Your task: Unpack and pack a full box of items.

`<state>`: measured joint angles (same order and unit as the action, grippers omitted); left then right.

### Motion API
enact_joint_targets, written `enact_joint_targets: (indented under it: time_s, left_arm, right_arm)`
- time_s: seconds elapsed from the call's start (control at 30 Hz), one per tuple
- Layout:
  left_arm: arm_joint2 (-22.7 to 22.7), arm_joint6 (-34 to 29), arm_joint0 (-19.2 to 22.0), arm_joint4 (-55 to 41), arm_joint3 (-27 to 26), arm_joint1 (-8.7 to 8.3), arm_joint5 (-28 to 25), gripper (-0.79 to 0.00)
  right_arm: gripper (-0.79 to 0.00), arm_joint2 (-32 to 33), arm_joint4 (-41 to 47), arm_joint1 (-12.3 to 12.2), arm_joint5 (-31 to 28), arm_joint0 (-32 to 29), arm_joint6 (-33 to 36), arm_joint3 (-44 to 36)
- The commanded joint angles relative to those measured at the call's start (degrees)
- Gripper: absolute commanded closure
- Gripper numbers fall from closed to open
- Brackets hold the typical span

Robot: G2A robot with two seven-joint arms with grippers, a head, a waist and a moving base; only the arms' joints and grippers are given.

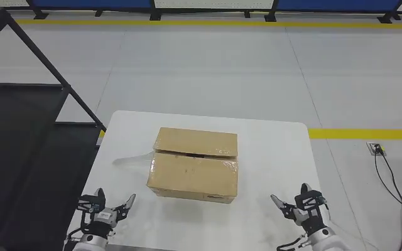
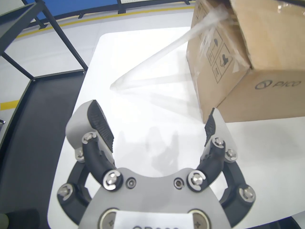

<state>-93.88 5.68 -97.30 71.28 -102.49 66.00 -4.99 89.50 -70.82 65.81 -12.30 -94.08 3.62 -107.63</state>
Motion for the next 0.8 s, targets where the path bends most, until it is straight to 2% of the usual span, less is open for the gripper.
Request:
enact_joint_targets:
  time_s: [0.0,0.1,0.23,0.3,0.33,0.7,0.77]
  left_arm:
    - [-0.4,0.7,1.4,-1.5,0.8,-0.02,-1.8,-0.785]
    - [-0.3,1.8,3.6,-4.7,2.1,0.09,-4.3,-0.785]
    - [-0.2,2.4,5.1,-11.2,2.4,0.42,-5.7,-0.785]
    - [-1.0,1.3,5.2,-12.7,1.9,0.36,-7.0,-0.785]
    - [-1.5,1.3,5.0,-12.5,1.7,0.32,-7.1,-0.785]
    - [-1.1,0.8,5.1,-12.6,1.7,0.33,-7.8,-0.785]
    - [-0.6,-0.2,6.6,-13.6,2.5,0.44,-7.2,-0.785]
  right_arm:
    - [-0.785,-0.7,0.6,0.0,-2.0,2.1,0.4,-0.8]
    - [-0.785,-3.9,-0.8,0.2,-3.0,6.6,1.0,-0.3]
    - [-0.785,-6.8,2.0,0.5,-7.8,11.7,1.2,1.5]
    - [-0.785,-7.3,3.5,0.6,-7.7,13.6,2.5,2.1]
    - [-0.785,-7.1,2.4,0.7,-5.0,14.2,3.9,2.2]
    - [-0.785,-7.3,2.6,0.7,-5.3,14.0,3.8,2.3]
    - [-0.785,-7.9,9.2,0.9,-8.9,14.8,2.6,3.9]
